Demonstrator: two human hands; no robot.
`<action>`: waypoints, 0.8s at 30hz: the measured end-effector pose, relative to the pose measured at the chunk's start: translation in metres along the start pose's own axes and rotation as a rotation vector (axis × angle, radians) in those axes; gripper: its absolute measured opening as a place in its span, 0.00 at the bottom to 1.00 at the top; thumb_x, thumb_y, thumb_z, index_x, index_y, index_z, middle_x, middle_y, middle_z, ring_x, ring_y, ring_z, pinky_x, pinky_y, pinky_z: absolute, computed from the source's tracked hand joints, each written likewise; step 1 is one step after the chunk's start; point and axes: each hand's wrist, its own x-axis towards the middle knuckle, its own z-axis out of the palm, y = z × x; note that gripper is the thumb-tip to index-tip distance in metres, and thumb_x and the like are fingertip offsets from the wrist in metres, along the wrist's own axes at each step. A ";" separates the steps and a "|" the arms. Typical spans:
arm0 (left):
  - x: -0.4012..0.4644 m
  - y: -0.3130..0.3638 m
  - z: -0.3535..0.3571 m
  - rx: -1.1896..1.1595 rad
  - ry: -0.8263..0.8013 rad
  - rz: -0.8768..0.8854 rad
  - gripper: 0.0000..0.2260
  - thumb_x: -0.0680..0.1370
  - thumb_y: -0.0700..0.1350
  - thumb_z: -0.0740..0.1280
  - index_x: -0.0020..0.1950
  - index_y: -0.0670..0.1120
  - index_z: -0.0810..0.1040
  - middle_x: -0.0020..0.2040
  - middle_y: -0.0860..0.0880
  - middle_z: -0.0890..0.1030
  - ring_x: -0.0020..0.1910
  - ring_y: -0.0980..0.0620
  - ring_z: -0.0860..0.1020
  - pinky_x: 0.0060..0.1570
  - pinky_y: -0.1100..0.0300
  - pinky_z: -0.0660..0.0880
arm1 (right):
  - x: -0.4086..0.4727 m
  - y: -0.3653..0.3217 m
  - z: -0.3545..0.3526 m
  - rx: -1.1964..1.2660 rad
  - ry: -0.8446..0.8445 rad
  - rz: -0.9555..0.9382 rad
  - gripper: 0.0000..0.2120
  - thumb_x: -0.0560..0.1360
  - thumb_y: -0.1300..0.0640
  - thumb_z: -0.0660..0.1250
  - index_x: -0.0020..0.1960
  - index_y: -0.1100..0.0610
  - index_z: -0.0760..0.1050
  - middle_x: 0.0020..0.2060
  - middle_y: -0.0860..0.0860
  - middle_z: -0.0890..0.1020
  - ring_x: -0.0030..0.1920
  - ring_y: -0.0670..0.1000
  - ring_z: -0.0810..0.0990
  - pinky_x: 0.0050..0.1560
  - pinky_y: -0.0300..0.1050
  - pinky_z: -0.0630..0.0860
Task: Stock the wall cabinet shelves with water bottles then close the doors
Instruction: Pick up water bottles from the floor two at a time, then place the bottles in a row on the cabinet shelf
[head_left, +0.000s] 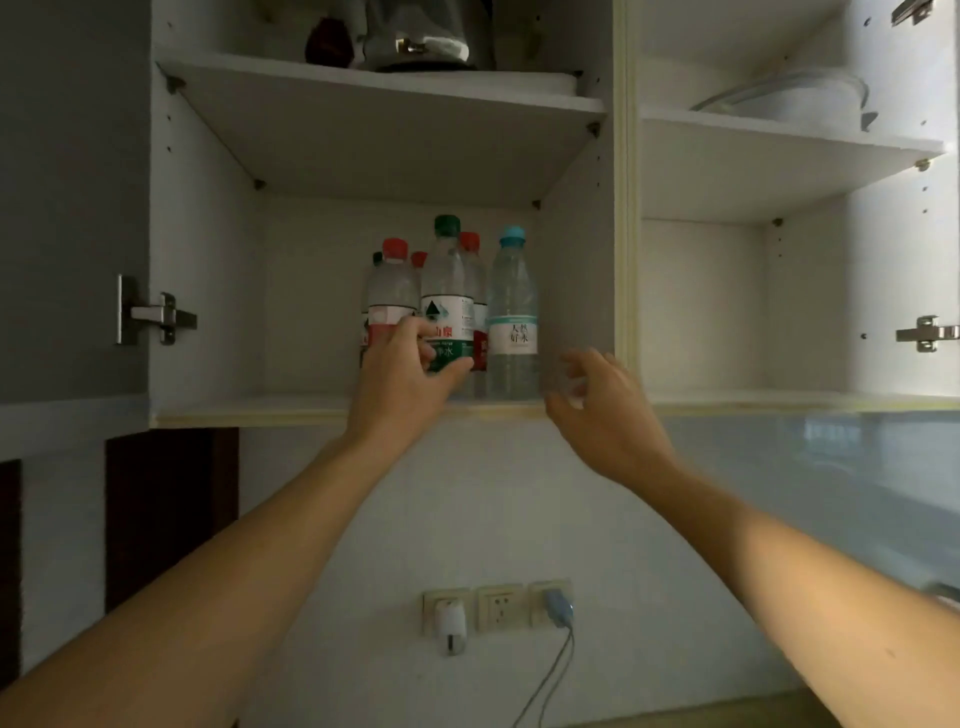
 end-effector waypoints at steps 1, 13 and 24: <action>-0.011 0.008 -0.001 -0.041 0.008 0.022 0.17 0.76 0.54 0.74 0.59 0.48 0.76 0.47 0.55 0.77 0.45 0.58 0.76 0.40 0.65 0.71 | -0.014 0.002 -0.009 0.011 0.007 -0.002 0.20 0.78 0.55 0.68 0.69 0.56 0.73 0.60 0.52 0.78 0.56 0.53 0.78 0.60 0.51 0.77; -0.191 0.094 0.075 -0.398 -0.178 -0.195 0.17 0.82 0.53 0.67 0.38 0.43 0.74 0.31 0.47 0.77 0.29 0.53 0.76 0.36 0.52 0.75 | -0.208 0.079 -0.092 0.182 0.004 0.262 0.07 0.79 0.59 0.67 0.44 0.54 0.82 0.37 0.51 0.84 0.39 0.48 0.79 0.42 0.41 0.74; -0.432 0.098 0.141 -0.679 -0.609 -0.580 0.17 0.83 0.51 0.65 0.40 0.41 0.76 0.27 0.52 0.72 0.25 0.55 0.68 0.26 0.63 0.64 | -0.414 0.145 -0.110 0.186 -0.105 0.700 0.09 0.82 0.57 0.64 0.45 0.53 0.80 0.32 0.49 0.83 0.27 0.43 0.76 0.30 0.36 0.72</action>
